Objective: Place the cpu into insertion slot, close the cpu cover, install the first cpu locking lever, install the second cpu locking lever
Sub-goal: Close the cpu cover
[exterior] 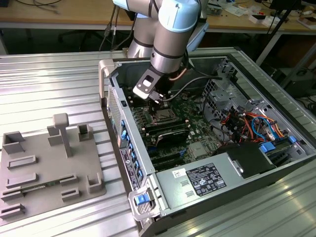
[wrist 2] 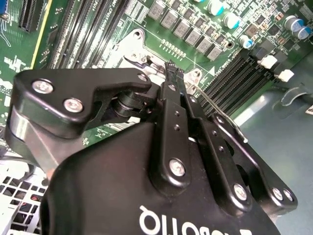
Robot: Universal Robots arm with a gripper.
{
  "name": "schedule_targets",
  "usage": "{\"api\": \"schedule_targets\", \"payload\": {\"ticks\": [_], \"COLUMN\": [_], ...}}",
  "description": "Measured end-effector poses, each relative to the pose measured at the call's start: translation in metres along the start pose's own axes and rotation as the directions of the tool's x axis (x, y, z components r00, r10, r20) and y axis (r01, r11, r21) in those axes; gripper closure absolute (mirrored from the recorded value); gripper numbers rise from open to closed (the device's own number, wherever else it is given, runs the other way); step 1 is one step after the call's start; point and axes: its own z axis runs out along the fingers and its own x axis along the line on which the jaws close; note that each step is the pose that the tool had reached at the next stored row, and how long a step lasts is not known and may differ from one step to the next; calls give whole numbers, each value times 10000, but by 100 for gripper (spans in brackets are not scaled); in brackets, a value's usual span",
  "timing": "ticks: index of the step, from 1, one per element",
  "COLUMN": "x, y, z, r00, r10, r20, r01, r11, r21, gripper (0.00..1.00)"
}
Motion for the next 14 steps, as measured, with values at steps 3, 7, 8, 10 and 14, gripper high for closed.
{"api": "schedule_targets", "payload": {"ticks": [3,7,8,10,14], "x": [-2,-7,-8,-11,-16], "y": [25,127,152,220,311], "z": [-5,-5,-4,-4,-4], "r00": [10000,10000,10000,10000,10000], "r10": [-1,-1,-1,1,0], "r20": [2,1,1,0,1], "r01": [1,1,1,-1,0], "r11": [10000,10000,10000,10000,10000], "r21": [2,2,3,10,17], "gripper": [89,89,89,89,89]}}
